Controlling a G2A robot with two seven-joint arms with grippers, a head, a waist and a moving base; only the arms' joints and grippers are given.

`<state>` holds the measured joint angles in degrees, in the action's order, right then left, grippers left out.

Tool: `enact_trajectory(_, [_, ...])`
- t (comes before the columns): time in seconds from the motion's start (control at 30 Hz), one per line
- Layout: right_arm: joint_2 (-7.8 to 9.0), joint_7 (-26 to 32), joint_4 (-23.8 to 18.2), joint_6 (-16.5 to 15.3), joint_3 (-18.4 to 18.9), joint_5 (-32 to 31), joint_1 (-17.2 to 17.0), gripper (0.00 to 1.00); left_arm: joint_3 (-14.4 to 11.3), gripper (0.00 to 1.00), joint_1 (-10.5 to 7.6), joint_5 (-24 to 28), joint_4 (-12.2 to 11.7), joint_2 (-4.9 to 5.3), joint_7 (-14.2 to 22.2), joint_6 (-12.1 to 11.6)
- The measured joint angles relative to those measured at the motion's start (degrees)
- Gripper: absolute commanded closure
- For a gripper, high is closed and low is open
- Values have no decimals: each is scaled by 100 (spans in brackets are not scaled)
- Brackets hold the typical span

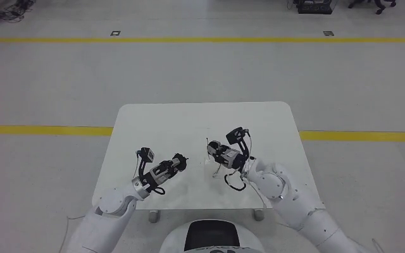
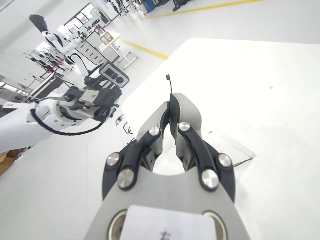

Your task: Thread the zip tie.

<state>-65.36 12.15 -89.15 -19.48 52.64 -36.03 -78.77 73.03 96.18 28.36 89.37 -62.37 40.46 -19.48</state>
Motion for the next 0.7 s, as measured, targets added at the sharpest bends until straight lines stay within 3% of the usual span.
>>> enact_trajectory(0.17, [214,-324,-250,0,-305,218,-60,100,0,100,0,0,0,0,0,0])
enact_trajectory(0.7, [216,-316,-249,0,-307,221,-57,100,0,100,0,0,0,0,0,0])
